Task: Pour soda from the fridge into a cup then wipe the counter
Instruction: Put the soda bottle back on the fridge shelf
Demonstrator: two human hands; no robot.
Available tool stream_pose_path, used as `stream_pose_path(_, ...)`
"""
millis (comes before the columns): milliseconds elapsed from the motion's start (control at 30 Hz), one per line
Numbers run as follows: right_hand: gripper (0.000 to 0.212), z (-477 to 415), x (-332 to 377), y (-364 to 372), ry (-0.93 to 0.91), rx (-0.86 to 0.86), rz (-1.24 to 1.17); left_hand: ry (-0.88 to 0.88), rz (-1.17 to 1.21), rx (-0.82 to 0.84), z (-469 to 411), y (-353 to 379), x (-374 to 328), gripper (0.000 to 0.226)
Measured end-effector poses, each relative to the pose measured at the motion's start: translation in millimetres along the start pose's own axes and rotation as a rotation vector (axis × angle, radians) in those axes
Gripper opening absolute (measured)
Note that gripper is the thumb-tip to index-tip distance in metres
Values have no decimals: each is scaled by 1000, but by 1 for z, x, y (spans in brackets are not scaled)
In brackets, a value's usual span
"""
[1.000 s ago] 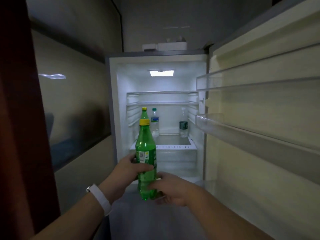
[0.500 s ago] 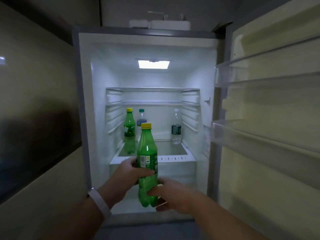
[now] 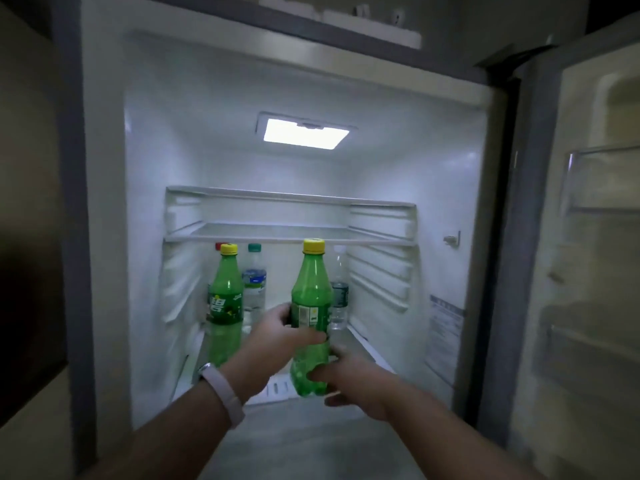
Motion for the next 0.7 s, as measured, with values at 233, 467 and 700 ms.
stream_pose_path(233,24,-18,5,-40,-61,-164,21,61,-7,48,-48,34,11,47)
stream_pose_path(467,16,-50,-18,-68,-4,-289,-24,52,-15,80,-85,59,29,41)
stream_pose_path(700,22,-82,-29,-85,16,-398,-55,21,-7,106,-118,78,47,42)
Point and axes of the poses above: each hand's wrist, its own z-axis away from the middle knuckle, its own y-axis out of the palm, x = y × z, the point moved 8 cm from there along -z, towards the middle knuckle
